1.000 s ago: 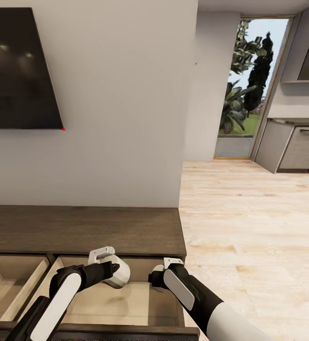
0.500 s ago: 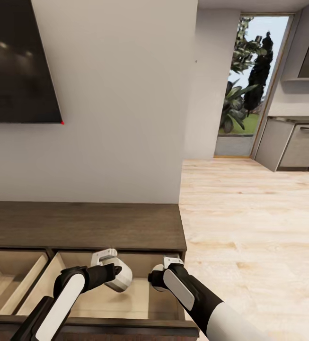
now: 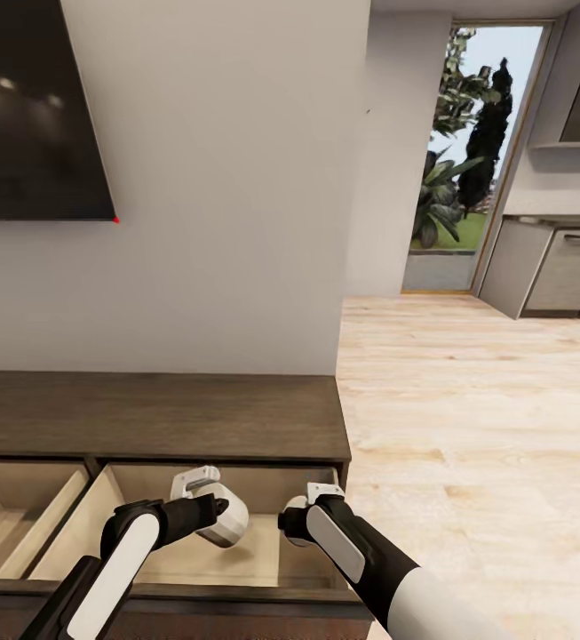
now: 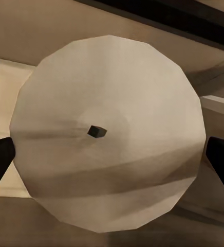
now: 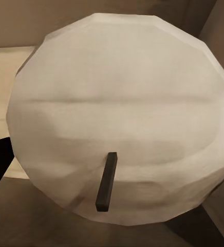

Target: Place each of the two pumpkins and all three candles from the living room inside a cabinet in the living room (use any cabinet), then make sure every cabinet is closed, and position the cauldron so it is next to a table in the living room.

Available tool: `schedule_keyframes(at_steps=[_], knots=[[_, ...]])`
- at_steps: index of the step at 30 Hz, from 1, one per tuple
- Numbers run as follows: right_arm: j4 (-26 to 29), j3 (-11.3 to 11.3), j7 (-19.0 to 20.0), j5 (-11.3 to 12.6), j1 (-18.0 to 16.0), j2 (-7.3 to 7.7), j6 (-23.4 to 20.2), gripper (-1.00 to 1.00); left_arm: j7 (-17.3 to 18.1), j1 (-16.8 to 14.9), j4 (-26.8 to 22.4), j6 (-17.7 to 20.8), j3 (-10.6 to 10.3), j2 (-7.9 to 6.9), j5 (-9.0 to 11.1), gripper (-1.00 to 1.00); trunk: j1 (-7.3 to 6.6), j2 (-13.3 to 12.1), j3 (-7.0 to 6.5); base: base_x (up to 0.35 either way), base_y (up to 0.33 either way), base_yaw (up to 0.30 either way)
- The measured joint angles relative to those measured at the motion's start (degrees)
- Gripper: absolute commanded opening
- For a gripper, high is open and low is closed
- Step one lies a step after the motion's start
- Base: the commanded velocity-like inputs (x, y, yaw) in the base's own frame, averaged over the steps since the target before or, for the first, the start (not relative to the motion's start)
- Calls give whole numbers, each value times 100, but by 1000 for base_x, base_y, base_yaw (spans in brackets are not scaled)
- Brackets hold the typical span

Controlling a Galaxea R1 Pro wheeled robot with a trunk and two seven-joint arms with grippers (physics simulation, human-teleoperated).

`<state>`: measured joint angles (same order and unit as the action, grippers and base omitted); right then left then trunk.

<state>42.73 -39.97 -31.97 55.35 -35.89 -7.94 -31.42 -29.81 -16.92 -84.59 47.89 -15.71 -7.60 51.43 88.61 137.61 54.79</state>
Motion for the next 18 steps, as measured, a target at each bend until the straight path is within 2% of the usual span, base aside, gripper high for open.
schedule_keyframes(at_steps=[8,13,18], knots=[[0,0,0,-2,0,0,-1,-100,0,0,-6,0,0,0,10,-100,0,0,0,3,0,0],[0,0,0,-2,0,0,-2,-100,0,-1,1,1,0,0,1,-100,-2,0,0,179,0,0],[0,0,0,-2,0,0,-1,-100,0,0,-1,0,0,0,5,-100,0,0,0,61,0,0]])
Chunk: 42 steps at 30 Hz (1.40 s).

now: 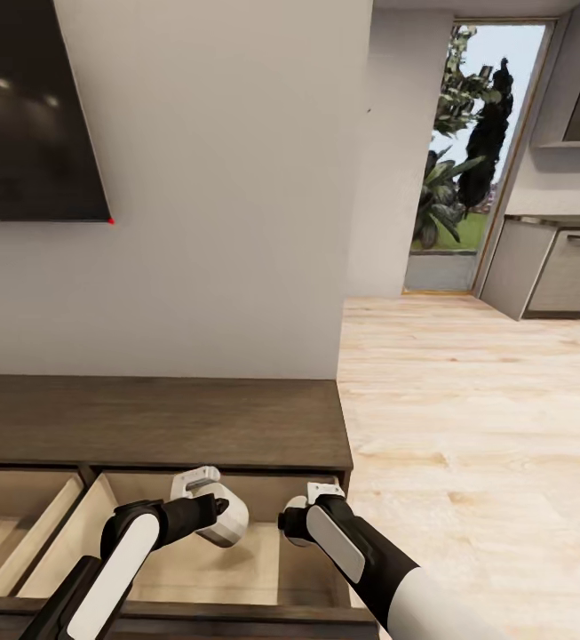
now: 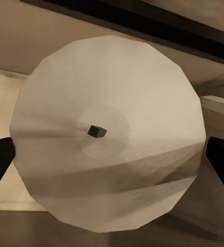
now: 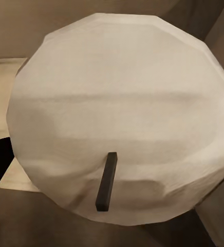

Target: Place each of the two pumpkins and all three candles from the living room inside a cabinet in the living room (use any cabinet), then make sure every cabinet is closed, and position the cauldron so it is next to a table in the living room.

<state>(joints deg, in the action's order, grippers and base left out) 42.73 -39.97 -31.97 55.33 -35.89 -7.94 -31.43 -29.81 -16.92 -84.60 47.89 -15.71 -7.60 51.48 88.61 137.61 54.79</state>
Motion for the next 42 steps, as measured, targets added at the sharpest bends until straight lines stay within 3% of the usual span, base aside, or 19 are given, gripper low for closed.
schedule_keyframes(at_steps=[13,27,31,37,42], knots=[[0,0,0,1,0,0,25,-100,0,0,-17,0,0,0,-2,-100,0,0,0,37,0,0],[-1,-6,0,6,1,0,22,-100,0,1,-6,-5,0,0,-10,-100,307,559,251,0,0,0],[-1,-90,-1,6,1,0,23,-100,0,0,-6,-6,0,-1,-8,-100,318,565,340,0,0,0],[7,-115,2,2,0,0,22,-100,0,0,-7,-7,0,-6,-13,-100,318,566,340,0,0,0],[4,-123,377,17,0,-1,24,-100,0,0,-6,-9,0,-8,-12,-100,318,566,340,0,0,0]])
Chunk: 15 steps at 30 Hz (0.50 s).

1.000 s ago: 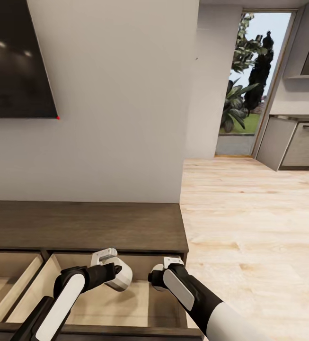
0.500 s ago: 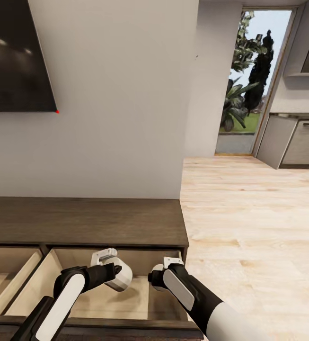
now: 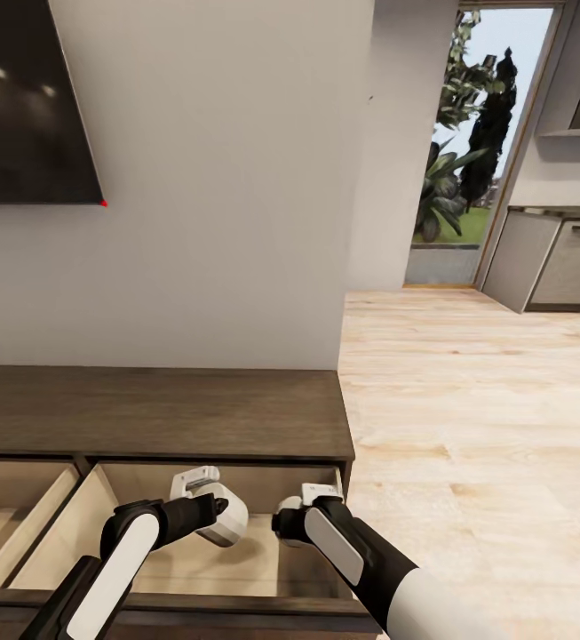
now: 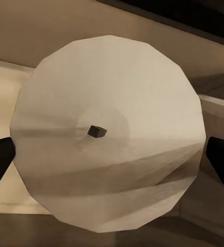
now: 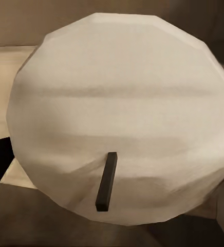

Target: Place each of the two pumpkins and all three candles from the living room inside a cabinet in the living room (use any cabinet), then make sure every cabinet is closed, and position the cauldron so it is next to a table in the living room.

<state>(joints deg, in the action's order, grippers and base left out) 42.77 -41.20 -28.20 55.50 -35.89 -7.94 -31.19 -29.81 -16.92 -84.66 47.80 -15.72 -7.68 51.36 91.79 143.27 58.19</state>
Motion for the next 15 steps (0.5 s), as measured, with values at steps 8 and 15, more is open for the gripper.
schedule_keyframes(at_steps=[8,15], knots=[[-5,0,160,-24,0,1,-10,-100,0,0,0,0,0,-1,0,-100,0,0,0,0,0,0],[-5,0,156,-26,0,1,-14,-100,0,1,8,3,0,-1,-2,-100,19,9,155,0,0,0]])
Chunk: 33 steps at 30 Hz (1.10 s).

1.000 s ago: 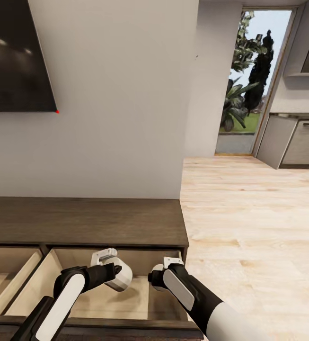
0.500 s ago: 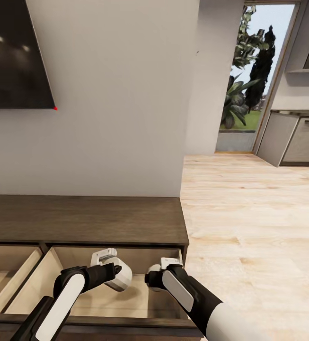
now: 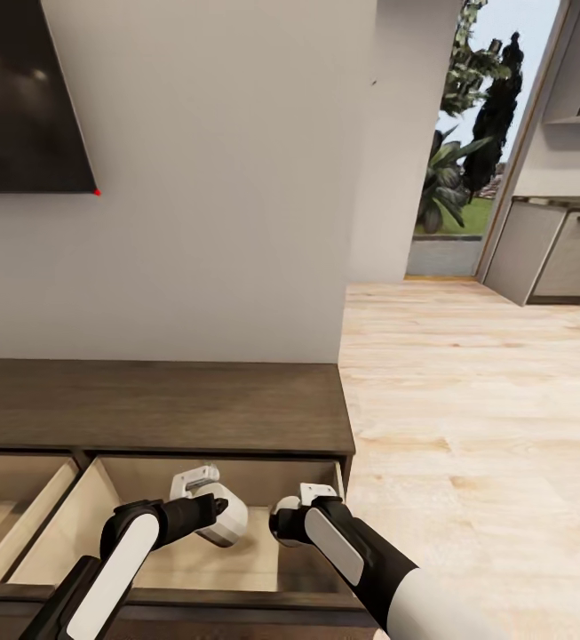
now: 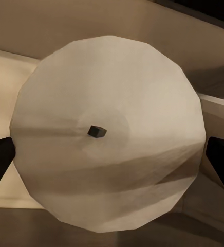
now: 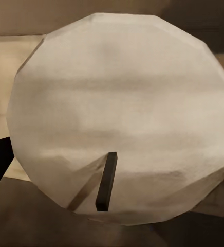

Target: Place each of the two pumpkins and all three candles from the living room inside a cabinet in the living room (use any cabinet), then make sure every cabinet is closed, and position the cauldron so it is next to a table in the living room.

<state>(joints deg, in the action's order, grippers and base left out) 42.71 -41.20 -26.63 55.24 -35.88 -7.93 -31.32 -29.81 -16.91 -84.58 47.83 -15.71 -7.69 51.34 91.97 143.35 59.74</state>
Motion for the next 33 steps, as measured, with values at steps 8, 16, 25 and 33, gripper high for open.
schedule_keyframes(at_steps=[8,16,25,33], knots=[[0,0,-2,-1,0,0,0,-100,-7,0,0,2,7,0,-9,-100,21,11,177,0,0,0],[1,0,-2,-2,-1,0,5,-100,-8,-1,0,-2,9,0,-5,-100,38,21,333,0,0,0],[0,0,-3,-2,0,0,-2,-100,-7,0,0,1,9,0,-5,-100,52,27,443,0,0,0],[1,0,-2,-2,-1,0,-1,-100,-9,-1,-7,-3,21,-6,-10,-100,61,33,533,0,0,0]])
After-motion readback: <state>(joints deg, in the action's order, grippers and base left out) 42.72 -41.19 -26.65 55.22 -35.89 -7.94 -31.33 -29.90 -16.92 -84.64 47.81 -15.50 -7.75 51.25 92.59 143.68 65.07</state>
